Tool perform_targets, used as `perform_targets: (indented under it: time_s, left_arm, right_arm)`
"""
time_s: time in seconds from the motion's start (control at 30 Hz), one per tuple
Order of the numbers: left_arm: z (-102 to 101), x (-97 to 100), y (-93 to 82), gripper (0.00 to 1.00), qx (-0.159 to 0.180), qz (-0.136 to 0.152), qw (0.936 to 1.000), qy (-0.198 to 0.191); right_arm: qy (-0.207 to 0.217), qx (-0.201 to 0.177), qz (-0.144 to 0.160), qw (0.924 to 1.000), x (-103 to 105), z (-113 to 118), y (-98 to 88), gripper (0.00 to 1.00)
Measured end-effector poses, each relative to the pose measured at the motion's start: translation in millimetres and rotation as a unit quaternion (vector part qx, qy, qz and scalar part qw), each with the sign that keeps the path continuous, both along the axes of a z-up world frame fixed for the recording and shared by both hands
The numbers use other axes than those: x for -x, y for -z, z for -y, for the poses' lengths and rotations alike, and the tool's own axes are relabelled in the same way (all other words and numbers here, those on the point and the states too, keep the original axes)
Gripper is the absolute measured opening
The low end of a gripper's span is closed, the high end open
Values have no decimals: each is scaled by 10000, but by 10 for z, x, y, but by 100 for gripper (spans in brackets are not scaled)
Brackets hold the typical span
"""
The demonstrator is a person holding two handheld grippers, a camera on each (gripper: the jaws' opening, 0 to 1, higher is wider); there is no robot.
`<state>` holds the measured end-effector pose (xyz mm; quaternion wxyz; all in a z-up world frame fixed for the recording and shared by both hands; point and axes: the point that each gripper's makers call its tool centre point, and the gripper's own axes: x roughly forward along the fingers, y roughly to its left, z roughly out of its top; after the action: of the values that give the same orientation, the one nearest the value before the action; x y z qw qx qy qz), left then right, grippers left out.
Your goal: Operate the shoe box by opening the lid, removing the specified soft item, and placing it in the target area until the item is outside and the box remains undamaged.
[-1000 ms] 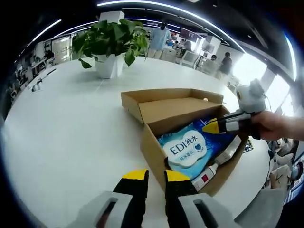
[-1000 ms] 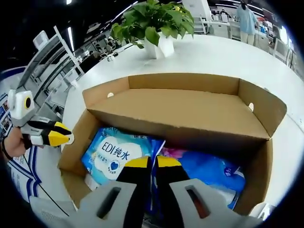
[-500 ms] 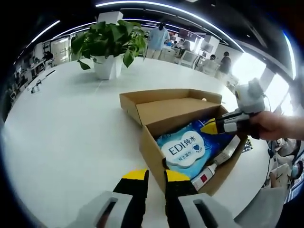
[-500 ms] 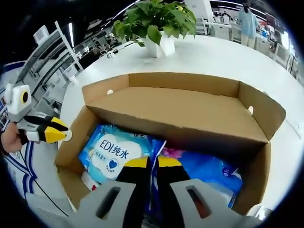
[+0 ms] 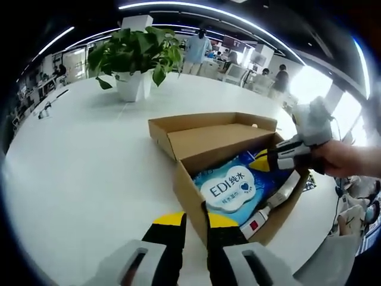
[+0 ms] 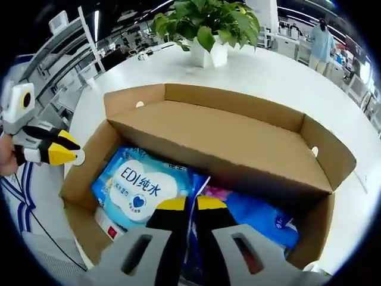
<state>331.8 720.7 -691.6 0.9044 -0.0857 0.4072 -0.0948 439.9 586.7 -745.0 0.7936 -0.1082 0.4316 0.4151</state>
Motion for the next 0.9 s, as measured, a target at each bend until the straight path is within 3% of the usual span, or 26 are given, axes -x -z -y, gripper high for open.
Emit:
perform_targets:
  time_s: [0.43,0.9]
  left_arm:
    - [178,-34,-29,12,32,23,9999,123]
    - [542,-152,-3,13,143,-7,9992,369]
  right_arm:
    - [209,-139,-60,9997,13,33,-164,0]
    - [449,-230,91,9987,-112,352,-400,0]
